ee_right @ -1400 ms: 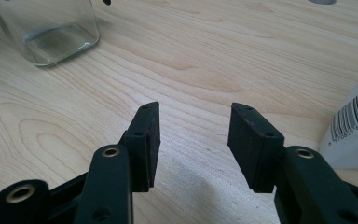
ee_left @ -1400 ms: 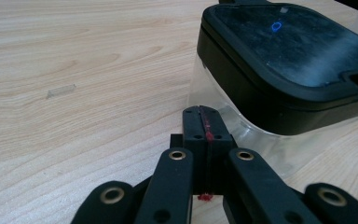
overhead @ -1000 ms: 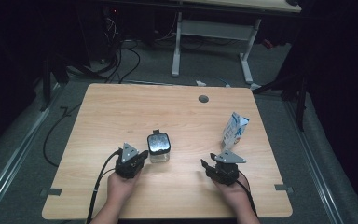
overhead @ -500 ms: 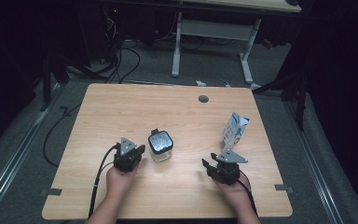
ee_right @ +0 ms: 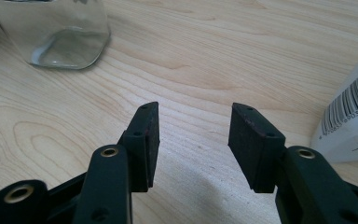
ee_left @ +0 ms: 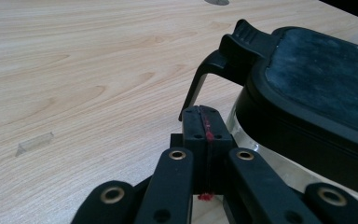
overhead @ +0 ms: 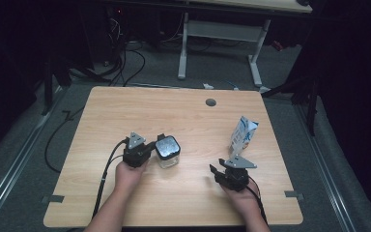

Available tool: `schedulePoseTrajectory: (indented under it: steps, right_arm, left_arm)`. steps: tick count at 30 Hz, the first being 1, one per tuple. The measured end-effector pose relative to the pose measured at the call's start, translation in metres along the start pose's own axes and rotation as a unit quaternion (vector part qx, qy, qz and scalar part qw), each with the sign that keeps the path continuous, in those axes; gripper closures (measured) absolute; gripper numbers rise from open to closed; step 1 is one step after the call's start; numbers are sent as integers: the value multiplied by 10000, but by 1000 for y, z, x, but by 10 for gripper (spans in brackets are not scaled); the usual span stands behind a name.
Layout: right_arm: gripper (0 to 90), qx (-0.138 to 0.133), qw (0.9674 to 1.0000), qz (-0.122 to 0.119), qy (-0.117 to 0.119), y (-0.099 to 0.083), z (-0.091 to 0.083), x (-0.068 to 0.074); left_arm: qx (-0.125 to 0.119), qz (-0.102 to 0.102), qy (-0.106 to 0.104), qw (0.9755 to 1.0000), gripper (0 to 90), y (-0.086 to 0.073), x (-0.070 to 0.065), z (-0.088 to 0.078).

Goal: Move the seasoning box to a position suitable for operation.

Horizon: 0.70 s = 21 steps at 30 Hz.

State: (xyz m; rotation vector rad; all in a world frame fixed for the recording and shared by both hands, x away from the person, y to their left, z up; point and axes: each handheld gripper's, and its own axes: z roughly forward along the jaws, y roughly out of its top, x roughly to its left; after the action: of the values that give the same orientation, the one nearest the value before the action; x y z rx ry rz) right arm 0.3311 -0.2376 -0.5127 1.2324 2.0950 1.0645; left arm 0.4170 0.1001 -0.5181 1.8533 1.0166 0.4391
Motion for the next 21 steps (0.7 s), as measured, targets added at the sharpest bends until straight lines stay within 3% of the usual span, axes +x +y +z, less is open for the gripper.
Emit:
schedulePoseTrajectory:
  steps: [8, 13, 17, 21]
  right_arm:
    - [527, 37, 10000, -28, -45, 0, 0, 1]
    - [527, 38, 10000, -13, -54, -1, 1, 0]
    - [527, 40, 10000, -3, -62, -1, 0, 0]
    - [532, 43, 9999, 14, -91, -1, 0, -1]
  left_arm:
    - [-78, 222, -253, 9994, 900, 1, -19, -3]
    - [-116, 414, -447, 9981, 900, 0, -40, -5]
    - [-163, 439, -450, 9979, 900, -1, -47, -6]
    - [-86, 437, -299, 9986, 899, -3, -49, -8]
